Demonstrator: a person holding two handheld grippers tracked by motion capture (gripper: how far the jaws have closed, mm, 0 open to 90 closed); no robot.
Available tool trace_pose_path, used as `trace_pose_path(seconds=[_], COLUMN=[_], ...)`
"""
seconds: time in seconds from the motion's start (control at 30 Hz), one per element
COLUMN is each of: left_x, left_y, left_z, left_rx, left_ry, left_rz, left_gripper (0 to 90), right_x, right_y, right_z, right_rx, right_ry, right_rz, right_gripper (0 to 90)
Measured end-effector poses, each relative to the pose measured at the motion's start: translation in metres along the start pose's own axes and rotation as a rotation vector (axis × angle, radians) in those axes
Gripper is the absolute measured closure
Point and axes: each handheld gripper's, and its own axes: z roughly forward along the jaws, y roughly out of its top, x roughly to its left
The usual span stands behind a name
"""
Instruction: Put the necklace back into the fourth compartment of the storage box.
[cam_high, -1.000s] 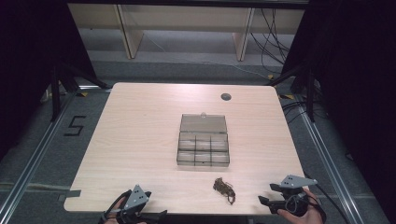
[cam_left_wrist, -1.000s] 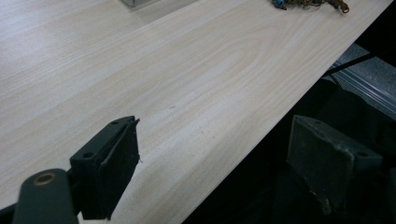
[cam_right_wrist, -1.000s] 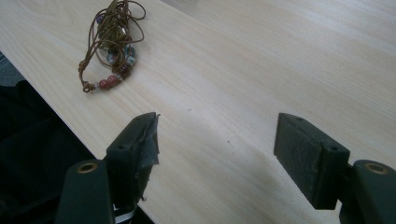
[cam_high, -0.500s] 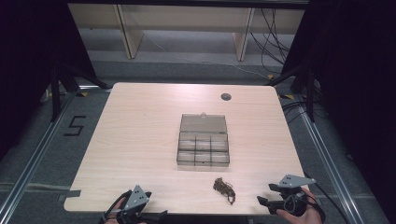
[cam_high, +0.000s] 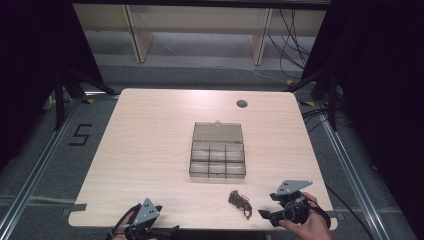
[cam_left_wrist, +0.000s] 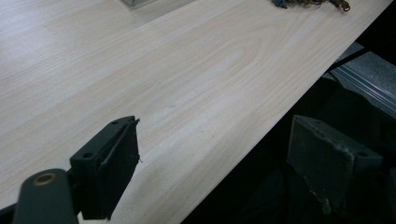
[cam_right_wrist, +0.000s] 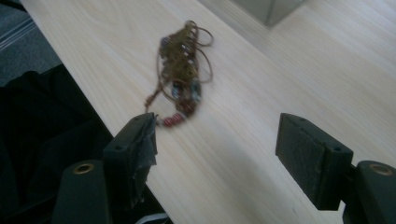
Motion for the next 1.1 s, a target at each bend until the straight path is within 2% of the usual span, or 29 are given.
trace_pose_path(seconds=[0.03, 0.07, 0.1, 0.17, 0.2, 0.23, 0.33, 0.37, 0.43, 0.47, 0.5, 0.57, 0.6, 0.67, 0.7, 0.8, 0.83, 0.93, 0.97, 1.0, 1.03, 1.1], left_x=[0.0, -0.001, -0.001, 0.0, 0.001, 0.002, 0.002, 0.002, 0.002, 0.002, 0.001, 0.001, 0.001, 0.0, 0.001, 0.001, 0.001, 0.001, 0.002, 0.001, 0.001, 0.002], left_y=[0.0, -0.001, -0.001, 0.0, 0.0, 0.0, 0.0, 0.0, 0.0, 0.0, -0.001, -0.001, 0.0, -0.001, -0.001, -0.001, -0.001, -0.001, 0.0, 0.0, 0.0, 0.0], left_z=[0.0, 0.001, 0.001, 0.001, 0.001, 0.001, 0.002, 0.001, 0.001, 0.001, 0.002, 0.001, 0.0, 0.001, 0.001, 0.002, 0.002, 0.001, 0.0, 0.0, 0.0, 0.0], left_rx=[-0.003, -0.015, -0.015, -0.014, -0.011, -0.003, -0.01, -0.006, -0.005, -0.003, -0.011, -0.005, -0.01, -0.019, -0.006, -0.009, -0.008, -0.009, -0.004, -0.002, -0.004, -0.005], left_ry=[0.001, 0.011, 0.011, 0.01, 0.011, 0.023, 0.032, 0.03, 0.03, 0.021, 0.031, 0.019, 0.017, 0.01, 0.02, 0.031, 0.028, 0.016, 0.005, -0.004, -0.003, 0.001], left_rz=[-0.006, -0.008, -0.006, 0.005, 0.024, 0.031, 0.025, 0.026, 0.027, 0.028, 0.001, 0.004, 0.02, -0.014, 0.002, 0.006, 0.005, 0.005, 0.02, -0.005, -0.007, 0.023], left_gripper=[16.0, 16.0, 16.0, 16.0, 16.0, 16.0, 16.0, 16.0, 16.0, 16.0, 16.0, 16.0, 16.0, 16.0, 16.0, 16.0, 16.0, 16.0, 16.0, 16.0, 16.0, 16.0], right_x=[0.005, 0.007, 0.009, 0.011, 0.014, 0.015, 0.016, 0.017, 0.018, 0.018, 0.017, 0.017, 0.017, 0.015, 0.016, 0.015, 0.014, 0.015, 0.015, 0.015, 0.014, 0.014], right_y=[0.009, 0.011, 0.015, 0.019, 0.025, 0.028, 0.033, 0.037, 0.039, 0.041, 0.044, 0.045, 0.046, 0.049, 0.052, 0.055, 0.057, 0.059, 0.059, 0.06, 0.06, 0.062], right_z=[0.004, 0.008, 0.008, 0.008, 0.009, 0.011, 0.016, 0.018, 0.021, 0.024, 0.029, 0.032, 0.035, 0.041, 0.046, 0.051, 0.055, 0.059, 0.06, 0.061, 0.063, 0.066], right_rx=[0.023, 0.012, 0.03, 0.044, 0.07, 0.07, 0.063, 0.088, 0.096, 0.099, 0.115, 0.124, 0.128, 0.141, 0.152, 0.165, 0.173, 0.192, 0.195, 0.199, 0.202, 0.214], right_ry=[0.016, 0.015, 0.018, 0.028, 0.051, 0.037, 0.026, 0.024, 0.027, 0.028, 0.031, 0.035, 0.035, 0.05, 0.04, 0.049, 0.057, 0.051, 0.055, 0.063, 0.056, 0.063], right_rz=[-0.016, -0.032, -0.047, -0.039, -0.004, -0.04, -0.057, -0.078, -0.065, -0.089, -0.088, -0.086, -0.085, -0.103, -0.086, -0.098, -0.111, -0.103, -0.102, -0.099, -0.098, -0.097], right_gripper=[29.9, 29.9, 29.9, 29.8, 29.9, 29.8, 29.9, 29.8, 29.9, 29.9, 29.9, 29.9, 29.9, 29.9, 30.1, 32.2, 32.4, 33.3, 33.9, 34.2, 34.3, 36.0])
